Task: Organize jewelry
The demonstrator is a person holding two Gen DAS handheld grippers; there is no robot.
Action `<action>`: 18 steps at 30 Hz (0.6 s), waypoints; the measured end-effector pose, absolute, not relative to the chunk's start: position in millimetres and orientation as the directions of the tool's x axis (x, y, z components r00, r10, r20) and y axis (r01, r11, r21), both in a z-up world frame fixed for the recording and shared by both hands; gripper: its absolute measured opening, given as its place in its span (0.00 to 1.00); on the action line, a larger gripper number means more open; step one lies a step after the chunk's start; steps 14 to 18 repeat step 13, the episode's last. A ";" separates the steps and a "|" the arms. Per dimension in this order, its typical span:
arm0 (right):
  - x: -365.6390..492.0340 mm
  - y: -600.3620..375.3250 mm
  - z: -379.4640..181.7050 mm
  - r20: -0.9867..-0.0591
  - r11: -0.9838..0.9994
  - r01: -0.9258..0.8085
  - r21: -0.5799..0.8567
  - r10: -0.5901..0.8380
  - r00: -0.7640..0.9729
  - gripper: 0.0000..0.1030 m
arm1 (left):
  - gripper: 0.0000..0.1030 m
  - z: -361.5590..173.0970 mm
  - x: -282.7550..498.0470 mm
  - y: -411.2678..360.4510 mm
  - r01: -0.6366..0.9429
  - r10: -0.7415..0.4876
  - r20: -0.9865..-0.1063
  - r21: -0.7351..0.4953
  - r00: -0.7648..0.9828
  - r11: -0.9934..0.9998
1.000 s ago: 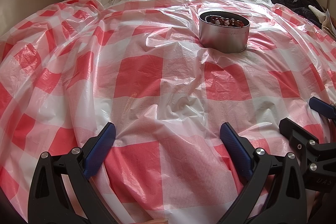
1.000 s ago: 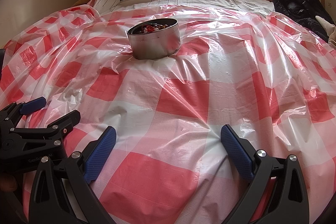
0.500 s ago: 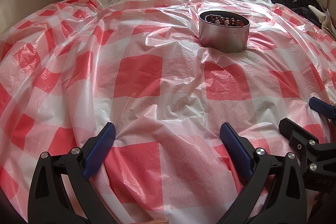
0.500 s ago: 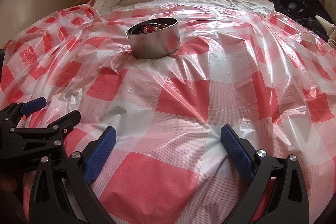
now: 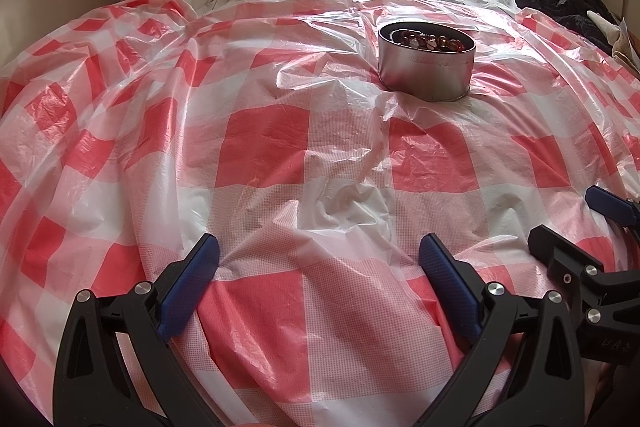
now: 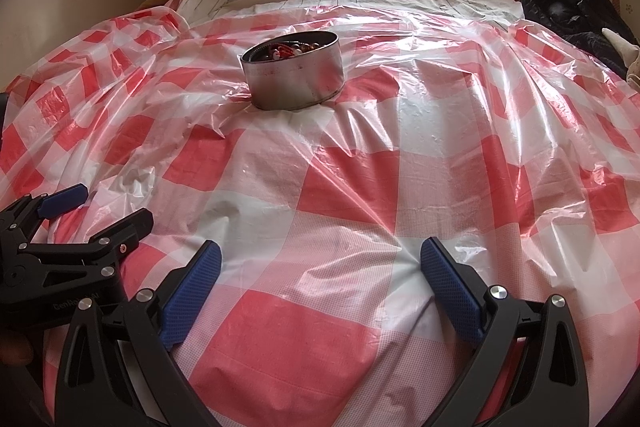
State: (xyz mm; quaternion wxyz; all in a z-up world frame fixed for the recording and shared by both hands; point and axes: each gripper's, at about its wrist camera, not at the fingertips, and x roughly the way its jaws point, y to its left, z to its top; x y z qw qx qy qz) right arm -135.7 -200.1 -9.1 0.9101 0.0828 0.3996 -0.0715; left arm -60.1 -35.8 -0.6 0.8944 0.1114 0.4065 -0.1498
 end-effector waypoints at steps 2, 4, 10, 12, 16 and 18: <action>-135.6 -200.6 -10.0 -0.740 0.976 0.195 0.096 -0.061 0.669 0.93 | 0.93 -0.9 -60.0 -35.6 0.359 -0.179 -0.761 0.075 0.623 0.930; -135.0 -199.9 -8.8 -0.741 0.976 0.195 0.094 -0.062 0.669 0.93 | 0.93 -1.3 -60.2 -34.4 0.359 -0.185 -0.762 0.067 0.621 0.931; -135.8 -200.0 -8.7 -0.740 0.976 0.195 0.093 -0.064 0.669 0.93 | 0.93 -1.7 -60.8 -34.0 0.360 -0.187 -0.763 0.064 0.619 0.931; -135.4 -200.2 -8.8 -0.741 0.976 0.195 0.093 -0.063 0.669 0.93 | 0.93 -1.4 -60.6 -34.2 0.360 -0.187 -0.763 0.063 0.618 0.931; -135.7 -200.4 -8.8 -0.741 0.976 0.195 0.093 -0.063 0.669 0.93 | 0.93 -1.7 -60.7 -34.1 0.360 -0.187 -0.763 0.063 0.618 0.931; -135.7 -200.4 -8.8 -0.741 0.976 0.195 0.093 -0.063 0.669 0.93 | 0.93 -1.7 -60.7 -34.1 0.360 -0.187 -0.763 0.063 0.618 0.931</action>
